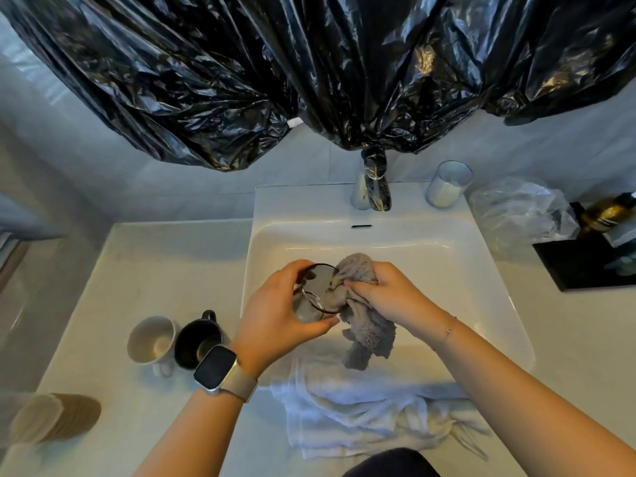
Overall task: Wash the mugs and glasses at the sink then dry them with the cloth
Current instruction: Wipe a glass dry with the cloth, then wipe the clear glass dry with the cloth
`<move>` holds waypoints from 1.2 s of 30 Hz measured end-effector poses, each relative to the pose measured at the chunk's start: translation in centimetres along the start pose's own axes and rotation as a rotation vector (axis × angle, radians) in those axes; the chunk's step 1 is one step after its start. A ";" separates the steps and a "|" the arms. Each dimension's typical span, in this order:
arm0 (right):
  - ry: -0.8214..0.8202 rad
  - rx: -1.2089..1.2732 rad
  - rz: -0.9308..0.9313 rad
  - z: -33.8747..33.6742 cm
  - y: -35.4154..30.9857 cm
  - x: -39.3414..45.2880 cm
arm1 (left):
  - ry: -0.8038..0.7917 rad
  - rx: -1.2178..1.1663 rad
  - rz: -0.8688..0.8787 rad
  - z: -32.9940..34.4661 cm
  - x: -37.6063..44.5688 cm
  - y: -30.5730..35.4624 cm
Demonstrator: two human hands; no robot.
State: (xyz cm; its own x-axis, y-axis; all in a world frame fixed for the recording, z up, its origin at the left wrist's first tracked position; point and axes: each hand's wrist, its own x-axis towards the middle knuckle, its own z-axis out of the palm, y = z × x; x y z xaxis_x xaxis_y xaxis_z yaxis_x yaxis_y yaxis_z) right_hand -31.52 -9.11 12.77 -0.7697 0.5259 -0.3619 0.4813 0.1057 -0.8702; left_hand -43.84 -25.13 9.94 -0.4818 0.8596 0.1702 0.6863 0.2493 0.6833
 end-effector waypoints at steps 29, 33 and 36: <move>0.364 0.449 0.151 6.8 1.0 5.0 | -0.002 -0.003 -0.706 -2.7 1.6 -20.8; 0.375 0.450 0.137 5.4 1.3 4.3 | -0.056 0.100 -0.725 -3.5 1.8 -19.0; 0.411 0.456 0.104 3.0 1.9 2.7 | 0.082 0.185 -0.644 -4.3 2.3 -14.8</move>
State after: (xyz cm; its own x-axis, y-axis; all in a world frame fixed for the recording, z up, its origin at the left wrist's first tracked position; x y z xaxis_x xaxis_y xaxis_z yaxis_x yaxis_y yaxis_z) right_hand -33.92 -10.02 9.14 -0.4604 0.8054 -0.3732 0.2480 -0.2870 -0.9253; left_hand -57.42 -28.78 3.24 -0.8607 0.4792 -0.1719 0.3271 0.7792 0.5347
